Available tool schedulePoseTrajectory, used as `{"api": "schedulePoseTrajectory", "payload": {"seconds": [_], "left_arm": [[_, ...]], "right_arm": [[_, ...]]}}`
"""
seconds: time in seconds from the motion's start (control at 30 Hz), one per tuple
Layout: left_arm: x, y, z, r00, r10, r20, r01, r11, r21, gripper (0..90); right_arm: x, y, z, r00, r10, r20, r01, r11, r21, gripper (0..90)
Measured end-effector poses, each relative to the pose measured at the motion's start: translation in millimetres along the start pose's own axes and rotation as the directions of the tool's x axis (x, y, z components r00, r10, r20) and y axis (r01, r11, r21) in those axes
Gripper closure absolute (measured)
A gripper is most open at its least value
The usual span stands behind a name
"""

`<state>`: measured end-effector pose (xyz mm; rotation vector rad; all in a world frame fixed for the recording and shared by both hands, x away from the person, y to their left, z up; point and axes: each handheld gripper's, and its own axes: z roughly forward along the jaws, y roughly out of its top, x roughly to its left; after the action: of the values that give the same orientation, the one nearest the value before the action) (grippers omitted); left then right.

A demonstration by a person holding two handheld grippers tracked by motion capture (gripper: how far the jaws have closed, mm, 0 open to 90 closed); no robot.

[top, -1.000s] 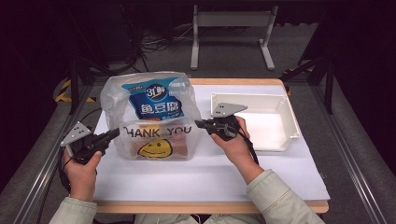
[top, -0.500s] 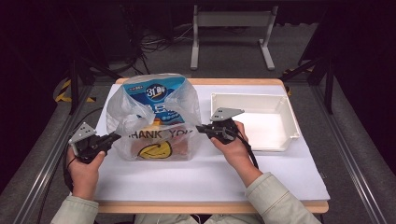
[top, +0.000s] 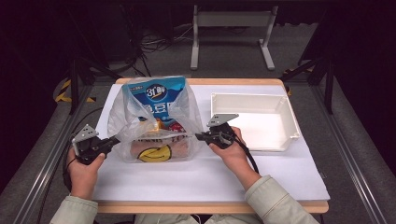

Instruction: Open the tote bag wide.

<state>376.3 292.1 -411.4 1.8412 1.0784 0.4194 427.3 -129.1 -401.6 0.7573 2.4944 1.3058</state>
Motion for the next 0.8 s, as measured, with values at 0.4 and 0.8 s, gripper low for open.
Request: {"api": "schedulePoseTrajectory", "payload": {"seconds": [0.4, 0.8], "left_arm": [[-0.5, -5.5, -1.8, 0.9993, -0.008, 0.036, 0.006, 0.9978, 0.066, 89.9], [-24.4, 15.6, -36.8, 0.9948, 0.083, 0.059, -0.077, 0.9915, -0.105, 43.2]], "right_arm": [[3.9, -7.5, 7.1, 0.9998, 0.011, -0.014, -0.01, 0.998, 0.067, 90.0], [7.8, -6.2, 4.6, 0.9997, 0.003, -0.024, -0.002, 0.998, 0.065, 89.8]]}}
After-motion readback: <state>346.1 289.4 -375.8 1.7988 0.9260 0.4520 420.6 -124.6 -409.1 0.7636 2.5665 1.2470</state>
